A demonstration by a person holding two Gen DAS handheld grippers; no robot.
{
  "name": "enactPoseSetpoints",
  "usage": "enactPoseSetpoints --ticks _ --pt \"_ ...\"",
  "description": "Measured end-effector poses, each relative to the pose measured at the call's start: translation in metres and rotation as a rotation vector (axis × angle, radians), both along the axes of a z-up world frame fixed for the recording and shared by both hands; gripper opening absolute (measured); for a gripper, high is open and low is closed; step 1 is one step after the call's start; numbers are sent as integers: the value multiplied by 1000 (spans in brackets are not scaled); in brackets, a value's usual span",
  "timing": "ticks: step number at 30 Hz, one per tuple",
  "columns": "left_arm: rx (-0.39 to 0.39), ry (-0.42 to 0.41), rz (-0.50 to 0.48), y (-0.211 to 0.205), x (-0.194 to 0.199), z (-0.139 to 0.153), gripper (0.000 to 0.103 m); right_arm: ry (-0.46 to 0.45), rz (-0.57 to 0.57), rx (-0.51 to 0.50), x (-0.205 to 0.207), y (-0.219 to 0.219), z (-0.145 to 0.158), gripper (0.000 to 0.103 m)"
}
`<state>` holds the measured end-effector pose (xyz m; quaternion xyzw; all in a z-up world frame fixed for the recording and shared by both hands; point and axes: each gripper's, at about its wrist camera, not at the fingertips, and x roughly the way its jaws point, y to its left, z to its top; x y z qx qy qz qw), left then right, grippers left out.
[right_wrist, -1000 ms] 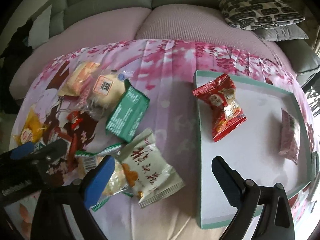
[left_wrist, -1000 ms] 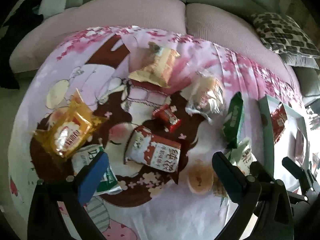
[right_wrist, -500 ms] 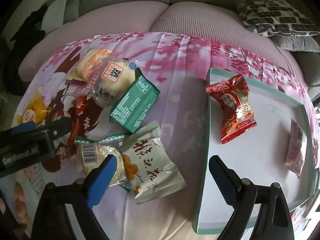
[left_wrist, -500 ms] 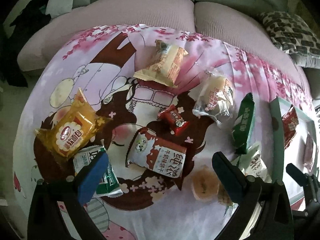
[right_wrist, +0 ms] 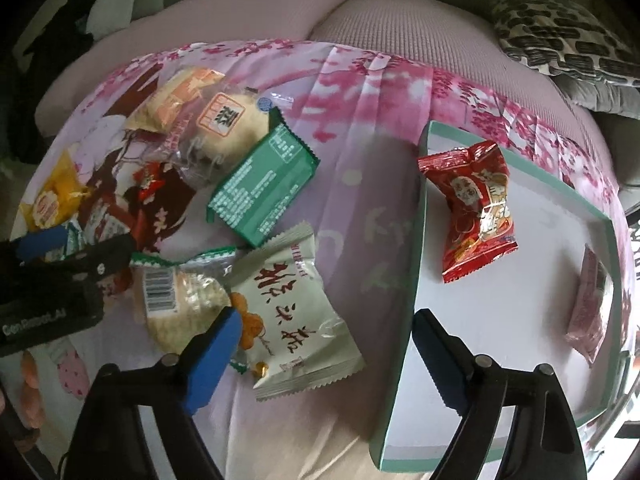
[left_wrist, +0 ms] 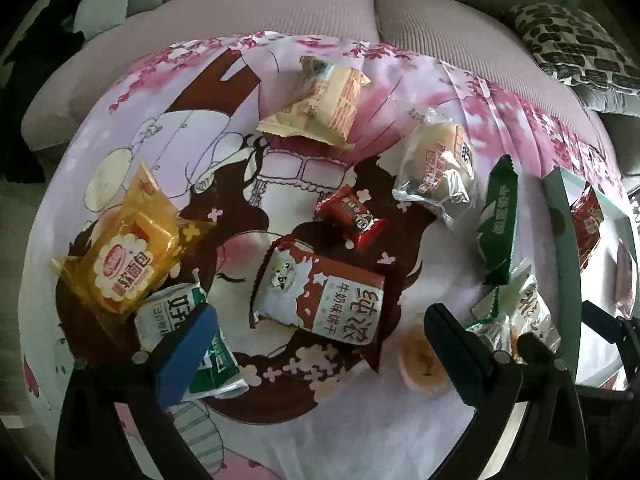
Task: Organize snacks
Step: 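Grasp the milk biscuit pack with the left tool while the right tool grasps the white pastry pack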
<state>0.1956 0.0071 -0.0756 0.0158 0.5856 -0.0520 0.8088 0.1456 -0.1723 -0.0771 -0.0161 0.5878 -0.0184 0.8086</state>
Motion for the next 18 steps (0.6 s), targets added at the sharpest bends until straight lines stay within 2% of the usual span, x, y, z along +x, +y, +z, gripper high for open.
enactPoseSetpoints --ticks 12,14,18 --pt "68 49 -18 -4 16 -33 101 -28 38 -35 -1 8 0 85" --pt "86 45 -12 -2 18 -35 98 -35 38 -32 -2 9 2 85" --pt "71 37 -13 -4 22 -39 87 -62 50 -24 -4 12 10 85"
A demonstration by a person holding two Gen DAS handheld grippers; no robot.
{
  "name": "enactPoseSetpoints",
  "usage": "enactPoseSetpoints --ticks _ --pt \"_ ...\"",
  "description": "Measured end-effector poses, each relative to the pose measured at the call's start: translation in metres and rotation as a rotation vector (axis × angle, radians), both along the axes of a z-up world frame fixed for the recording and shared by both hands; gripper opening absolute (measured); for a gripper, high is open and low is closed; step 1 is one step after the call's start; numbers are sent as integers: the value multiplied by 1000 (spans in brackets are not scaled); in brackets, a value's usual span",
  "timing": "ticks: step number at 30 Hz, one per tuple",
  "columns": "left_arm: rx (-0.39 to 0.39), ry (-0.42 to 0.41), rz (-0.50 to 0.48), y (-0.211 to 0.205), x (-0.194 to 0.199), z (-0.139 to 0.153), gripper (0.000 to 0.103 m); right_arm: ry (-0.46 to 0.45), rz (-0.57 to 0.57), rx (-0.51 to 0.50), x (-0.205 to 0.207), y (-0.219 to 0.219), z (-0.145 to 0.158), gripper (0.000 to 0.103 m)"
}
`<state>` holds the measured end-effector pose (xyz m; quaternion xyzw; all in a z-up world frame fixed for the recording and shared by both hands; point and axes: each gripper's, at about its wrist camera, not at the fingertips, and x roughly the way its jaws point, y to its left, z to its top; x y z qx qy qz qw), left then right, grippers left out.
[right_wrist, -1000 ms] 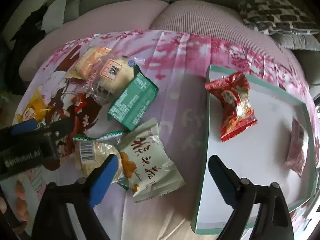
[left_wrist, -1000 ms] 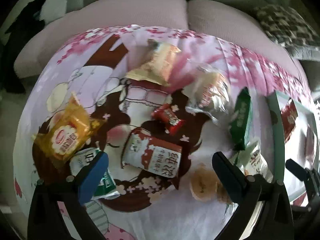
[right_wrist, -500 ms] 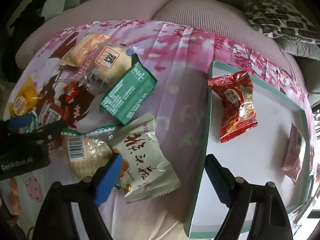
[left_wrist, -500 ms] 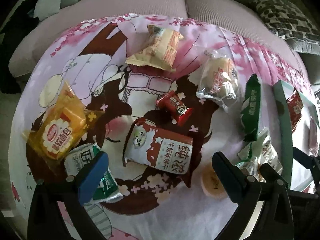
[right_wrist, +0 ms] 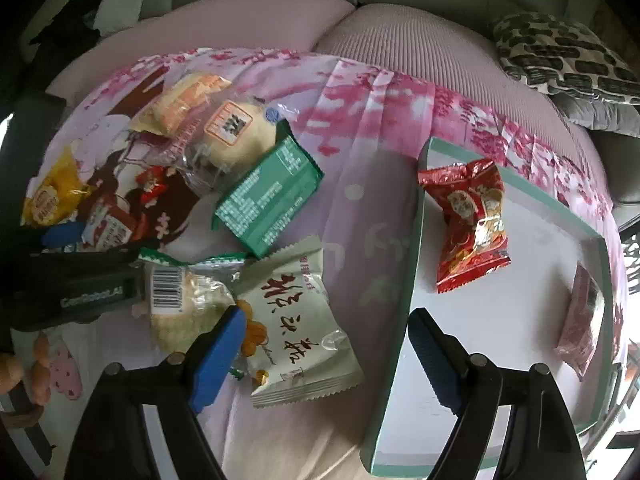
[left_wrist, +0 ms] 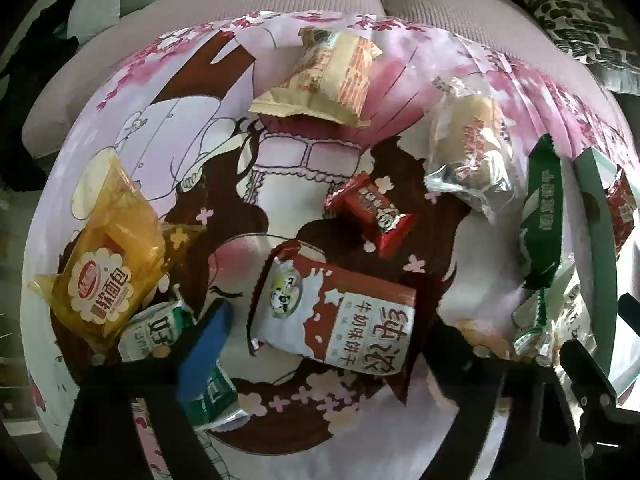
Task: Organize snacks
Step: 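Grasp the milk biscuit pack with the left tool while the right tool grasps the white pastry pack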
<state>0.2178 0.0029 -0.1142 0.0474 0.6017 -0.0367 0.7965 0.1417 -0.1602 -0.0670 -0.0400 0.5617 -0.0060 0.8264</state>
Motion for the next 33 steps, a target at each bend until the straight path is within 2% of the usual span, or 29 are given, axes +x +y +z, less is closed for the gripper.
enactPoseSetpoints --ticks 3,7,12,17,21,24,26,27,29,32,33 --pt "-10 -6 -12 -2 4 1 76 -15 35 22 -1 7 3 85" --pt "-12 -10 -6 -4 4 2 73 -8 60 19 1 12 -3 84" --pt "-7 -16 21 8 -2 6 72 30 25 63 3 -2 -15 83" --pt "-11 -17 25 11 -2 6 72 21 53 47 4 5 -20 83" --pt "-10 -23 30 12 -2 9 72 60 68 106 4 9 -27 83" --pt "-15 -28 31 13 -1 10 72 69 53 60 3 13 -33 83" --pt "-16 -30 32 11 -1 12 72 55 42 67 3 12 -32 81" --pt "-16 -31 33 11 -2 12 72 50 36 68 3 11 -31 80" --pt "-17 -34 33 10 -3 17 72 48 29 63 2 9 -31 66" --pt "-23 -39 31 8 -4 23 72 41 39 79 5 7 -28 57" --pt "-25 -42 30 7 -4 26 72 36 43 82 5 7 -27 57"
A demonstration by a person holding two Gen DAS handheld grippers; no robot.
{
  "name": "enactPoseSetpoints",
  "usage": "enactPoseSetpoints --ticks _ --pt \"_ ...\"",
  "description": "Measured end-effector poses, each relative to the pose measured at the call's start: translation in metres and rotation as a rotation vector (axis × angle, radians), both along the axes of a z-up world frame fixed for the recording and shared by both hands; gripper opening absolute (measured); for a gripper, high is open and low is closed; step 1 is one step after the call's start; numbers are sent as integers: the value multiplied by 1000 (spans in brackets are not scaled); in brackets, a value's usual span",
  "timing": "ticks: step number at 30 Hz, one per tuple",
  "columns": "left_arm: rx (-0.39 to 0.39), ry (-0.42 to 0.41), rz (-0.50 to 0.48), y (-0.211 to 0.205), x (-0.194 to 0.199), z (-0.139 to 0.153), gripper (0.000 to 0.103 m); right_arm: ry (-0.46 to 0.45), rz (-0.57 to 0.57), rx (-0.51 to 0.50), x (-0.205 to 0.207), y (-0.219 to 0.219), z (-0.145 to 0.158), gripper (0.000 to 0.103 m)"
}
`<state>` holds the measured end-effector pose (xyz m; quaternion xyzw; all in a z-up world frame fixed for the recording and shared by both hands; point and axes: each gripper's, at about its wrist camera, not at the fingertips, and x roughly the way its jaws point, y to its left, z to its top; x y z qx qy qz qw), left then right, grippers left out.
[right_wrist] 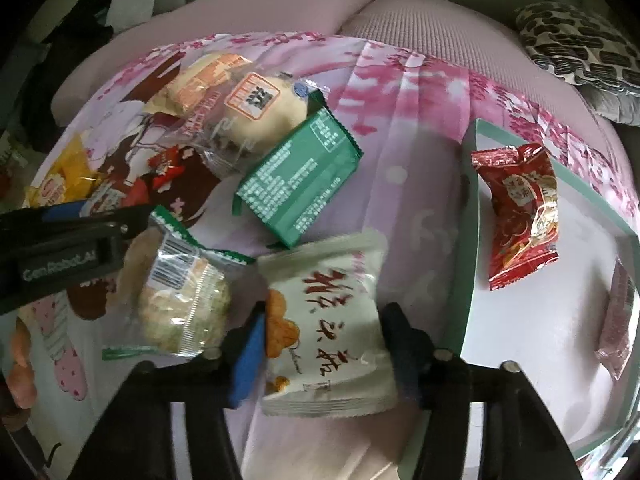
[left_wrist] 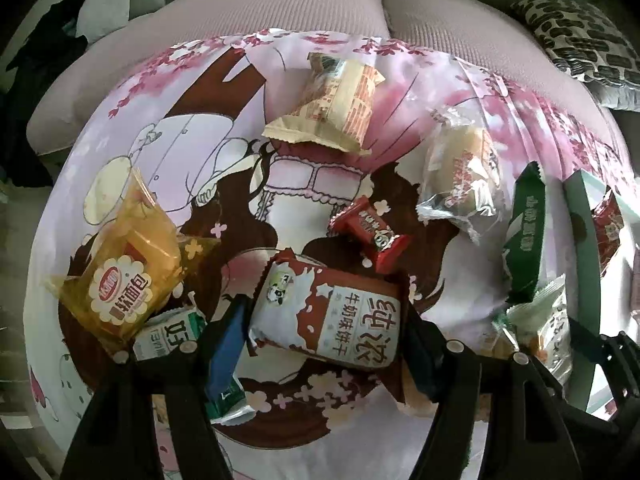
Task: Organize snacks
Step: 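Grasp the milk biscuit pack with the left tool while the right tool grasps the white pastry pack, then carry both packs over the tray and open both tools to release them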
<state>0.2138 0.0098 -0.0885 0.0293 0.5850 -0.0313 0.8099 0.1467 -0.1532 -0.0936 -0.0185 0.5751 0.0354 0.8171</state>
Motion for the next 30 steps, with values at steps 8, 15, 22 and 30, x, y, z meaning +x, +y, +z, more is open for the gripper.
enactPoseSetpoints --ticks 8,15,22,30 --pt "-8 -29 -14 -7 -5 18 72 -51 15 59 -6 5 20 56" --pt "-24 -94 -23 -13 -12 48 72 -116 -1 91 -12 -2 46 56" --pt "-57 -204 -75 -36 -24 90 72 -166 -101 55 -19 -32 67 56" --pt "-92 -250 -204 -82 -35 101 72 -177 -286 12 -28 -96 76 56"
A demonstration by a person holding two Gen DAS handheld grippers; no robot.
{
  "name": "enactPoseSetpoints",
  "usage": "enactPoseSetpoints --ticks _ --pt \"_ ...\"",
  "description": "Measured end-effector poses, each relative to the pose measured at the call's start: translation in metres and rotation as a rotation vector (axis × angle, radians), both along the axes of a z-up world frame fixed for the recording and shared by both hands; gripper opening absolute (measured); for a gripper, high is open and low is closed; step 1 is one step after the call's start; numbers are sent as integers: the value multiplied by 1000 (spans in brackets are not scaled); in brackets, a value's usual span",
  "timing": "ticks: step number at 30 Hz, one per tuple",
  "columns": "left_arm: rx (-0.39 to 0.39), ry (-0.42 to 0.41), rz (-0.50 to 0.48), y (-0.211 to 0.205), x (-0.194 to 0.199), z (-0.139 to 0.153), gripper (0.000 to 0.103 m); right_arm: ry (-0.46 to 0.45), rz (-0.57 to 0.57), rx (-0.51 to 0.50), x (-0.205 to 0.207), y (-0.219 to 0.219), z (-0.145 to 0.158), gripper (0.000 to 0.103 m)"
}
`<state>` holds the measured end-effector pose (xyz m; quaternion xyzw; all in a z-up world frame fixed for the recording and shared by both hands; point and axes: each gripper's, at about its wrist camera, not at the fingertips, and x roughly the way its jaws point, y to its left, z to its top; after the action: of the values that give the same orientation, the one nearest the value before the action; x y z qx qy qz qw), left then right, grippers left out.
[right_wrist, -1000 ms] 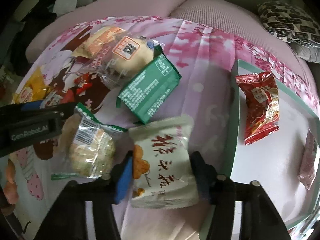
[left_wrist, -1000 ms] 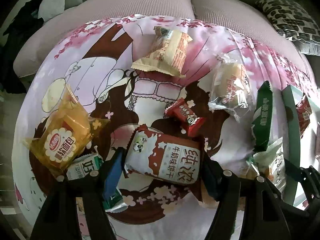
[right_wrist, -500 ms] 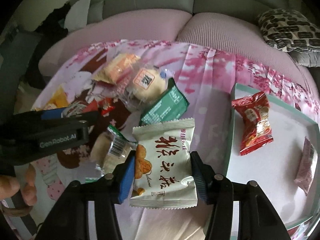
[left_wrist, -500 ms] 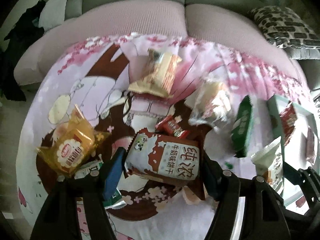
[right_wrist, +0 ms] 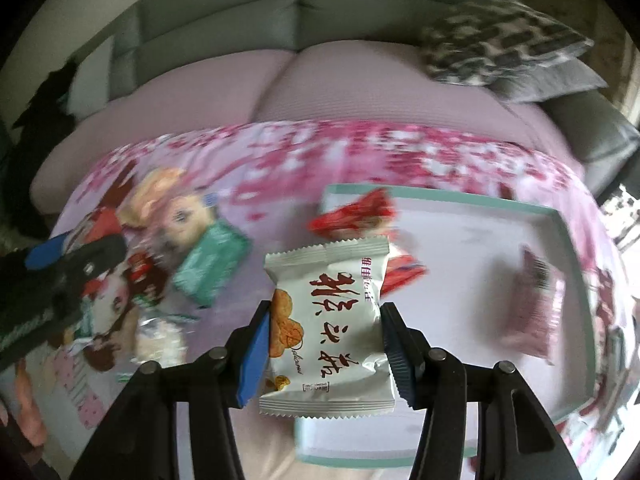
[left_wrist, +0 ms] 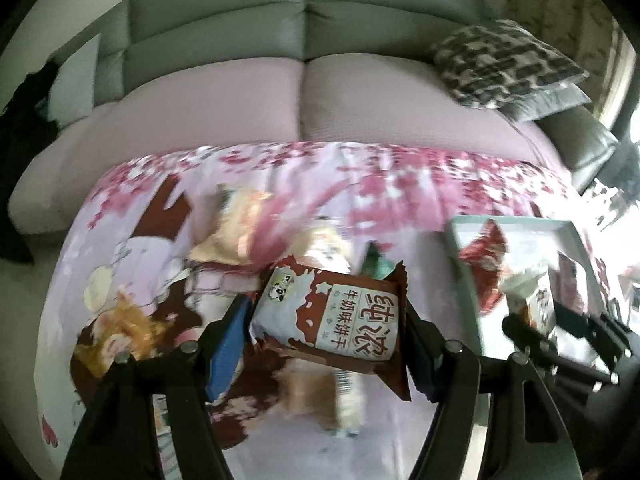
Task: Organize snacks
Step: 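Carry both packs over the tray and open both tools to release them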
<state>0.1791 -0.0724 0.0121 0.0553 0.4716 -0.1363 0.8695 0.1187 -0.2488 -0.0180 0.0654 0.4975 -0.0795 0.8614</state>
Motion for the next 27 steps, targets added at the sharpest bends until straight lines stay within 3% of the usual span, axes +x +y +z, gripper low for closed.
enactPoseSetpoints --ticks 10,16,23,27 --pt "-54 12 -137 -74 -14 -6 72 22 -251 -17 -26 -91 -2 56" --pt "-37 20 -245 -117 -30 -18 72 28 -389 -8 -47 -135 -5 56" --pt "-26 42 -334 -155 -47 -34 72 36 -486 -11 -64 -165 -6 56" --pt "-4 48 -365 -171 -52 -45 72 29 -476 10 -65 -165 -6 56"
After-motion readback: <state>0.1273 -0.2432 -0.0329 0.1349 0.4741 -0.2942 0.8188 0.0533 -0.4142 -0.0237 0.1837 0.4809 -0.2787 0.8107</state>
